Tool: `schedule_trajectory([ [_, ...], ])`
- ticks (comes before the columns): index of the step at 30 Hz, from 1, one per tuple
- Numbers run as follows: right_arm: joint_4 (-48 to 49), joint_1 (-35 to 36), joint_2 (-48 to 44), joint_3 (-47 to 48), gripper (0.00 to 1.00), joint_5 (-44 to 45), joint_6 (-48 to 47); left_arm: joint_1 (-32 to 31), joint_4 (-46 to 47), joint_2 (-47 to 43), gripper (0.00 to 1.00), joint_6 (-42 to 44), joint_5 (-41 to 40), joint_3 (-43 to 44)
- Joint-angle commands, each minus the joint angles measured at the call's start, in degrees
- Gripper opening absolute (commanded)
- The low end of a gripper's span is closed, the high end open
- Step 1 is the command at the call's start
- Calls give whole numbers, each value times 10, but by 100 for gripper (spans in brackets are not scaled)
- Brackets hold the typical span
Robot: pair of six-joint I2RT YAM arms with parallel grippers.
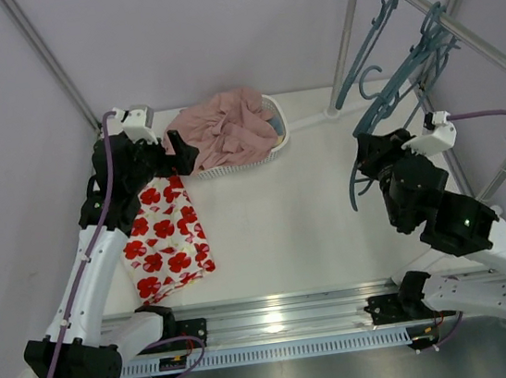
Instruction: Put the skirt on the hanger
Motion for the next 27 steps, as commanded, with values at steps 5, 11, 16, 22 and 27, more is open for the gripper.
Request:
schedule_trajectory([
  [5,45,157,-12,-34,0,330,123,5,17,-1,100,-8,15,-12],
  [11,-63,287,21,-50,0,450,292,5,15,1,100,-8,17,-21],
  [16,-46,301,64,-56,0,450,328,5,15,0,99,-7,20,-24],
  [22,61,354,74,-75,0,448,279,5,21,-6,99,-7,15,-39],
  [27,84,408,117,-86,0,433,306,5,21,-2,100,-11,21,-48],
])
